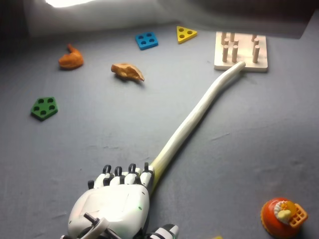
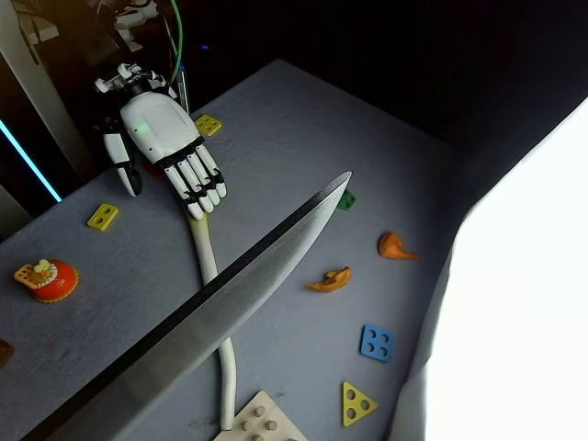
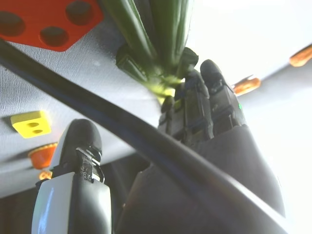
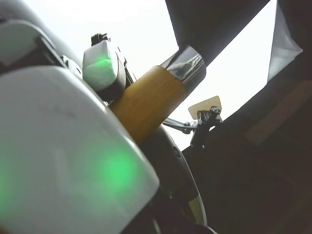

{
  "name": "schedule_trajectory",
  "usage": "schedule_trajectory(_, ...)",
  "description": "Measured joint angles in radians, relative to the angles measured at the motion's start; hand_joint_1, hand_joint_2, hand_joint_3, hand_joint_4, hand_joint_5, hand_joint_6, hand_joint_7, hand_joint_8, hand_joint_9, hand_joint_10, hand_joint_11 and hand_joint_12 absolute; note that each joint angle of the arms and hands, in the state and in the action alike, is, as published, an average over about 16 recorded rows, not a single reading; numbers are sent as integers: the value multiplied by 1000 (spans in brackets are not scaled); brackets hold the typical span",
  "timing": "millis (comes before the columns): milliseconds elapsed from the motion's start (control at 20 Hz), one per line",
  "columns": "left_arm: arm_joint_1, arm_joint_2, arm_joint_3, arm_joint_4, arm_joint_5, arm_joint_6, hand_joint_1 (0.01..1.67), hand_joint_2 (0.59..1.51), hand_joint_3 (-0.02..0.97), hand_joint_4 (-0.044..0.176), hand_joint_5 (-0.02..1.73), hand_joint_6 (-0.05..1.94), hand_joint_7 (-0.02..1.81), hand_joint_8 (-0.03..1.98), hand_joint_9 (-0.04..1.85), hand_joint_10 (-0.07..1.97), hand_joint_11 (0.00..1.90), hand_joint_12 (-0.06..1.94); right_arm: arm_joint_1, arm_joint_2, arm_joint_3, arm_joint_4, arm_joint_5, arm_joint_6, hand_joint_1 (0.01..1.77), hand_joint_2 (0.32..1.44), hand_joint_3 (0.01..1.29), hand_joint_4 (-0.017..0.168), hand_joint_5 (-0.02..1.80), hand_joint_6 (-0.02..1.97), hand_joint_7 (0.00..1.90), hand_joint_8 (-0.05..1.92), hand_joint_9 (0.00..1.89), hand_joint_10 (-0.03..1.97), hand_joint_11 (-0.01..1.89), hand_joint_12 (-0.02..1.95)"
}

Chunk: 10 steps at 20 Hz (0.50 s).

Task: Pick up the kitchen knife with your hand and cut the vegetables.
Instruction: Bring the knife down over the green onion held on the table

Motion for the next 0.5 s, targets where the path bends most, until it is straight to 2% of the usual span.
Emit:
schedule_trajectory(200,0,0,0,0,0,0,494,1272,0,7,150,-30,150,-9,170,16,16,524,-34,17,-65,85,55,-72,1584,693,846,164,1370,1879,1501,1840,1580,1858,1638,1892)
schedule_trajectory(500,0,0,0,1,2,0,505,1278,0,7,152,-30,149,-11,175,14,16,529,-84,-16,-115,176,150,-156,1584,694,846,164,1366,1880,1503,1843,1580,1858,1634,1896)
